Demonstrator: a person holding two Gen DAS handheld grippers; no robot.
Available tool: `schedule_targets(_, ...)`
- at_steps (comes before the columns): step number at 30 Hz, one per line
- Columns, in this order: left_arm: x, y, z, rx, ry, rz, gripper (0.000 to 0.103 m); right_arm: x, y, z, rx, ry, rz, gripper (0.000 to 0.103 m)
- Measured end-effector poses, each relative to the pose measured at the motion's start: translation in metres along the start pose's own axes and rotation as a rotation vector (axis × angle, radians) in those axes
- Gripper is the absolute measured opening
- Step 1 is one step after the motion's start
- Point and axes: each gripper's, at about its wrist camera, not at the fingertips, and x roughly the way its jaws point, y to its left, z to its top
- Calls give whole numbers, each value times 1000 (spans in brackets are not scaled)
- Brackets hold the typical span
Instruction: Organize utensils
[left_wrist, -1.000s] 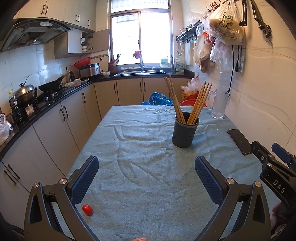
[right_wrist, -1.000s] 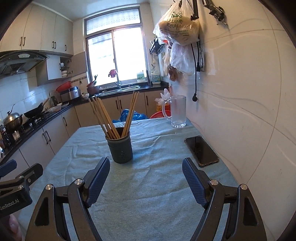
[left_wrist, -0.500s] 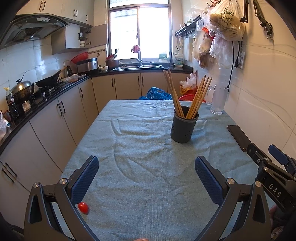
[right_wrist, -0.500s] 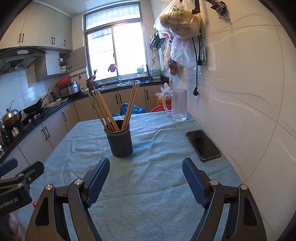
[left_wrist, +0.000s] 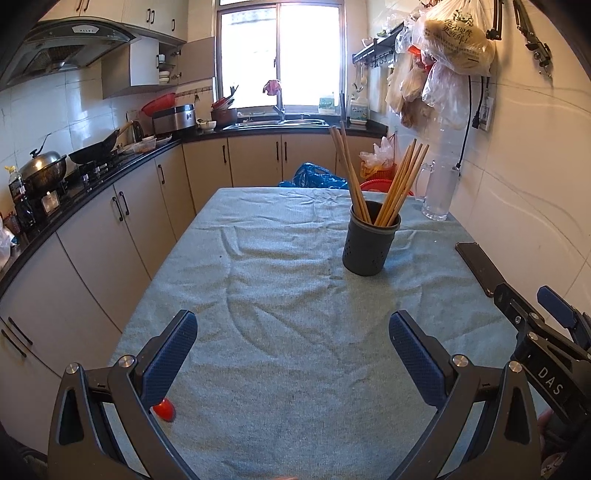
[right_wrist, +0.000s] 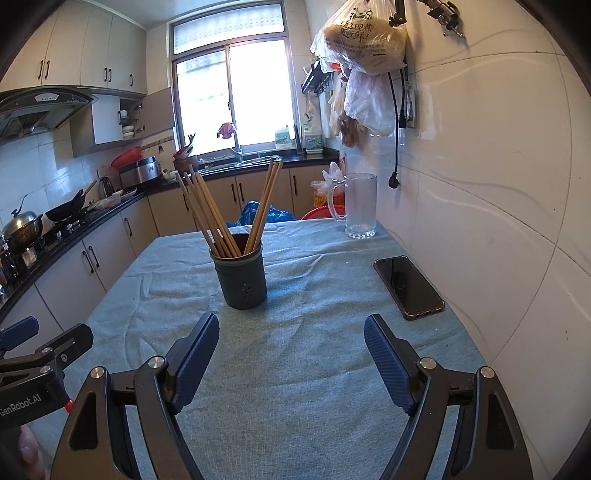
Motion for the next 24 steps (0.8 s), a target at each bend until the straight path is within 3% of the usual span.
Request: schedule_targets(24, 22, -1, -6, -1, 57, 3, 103, 11, 5, -7, -19, 28, -6, 85)
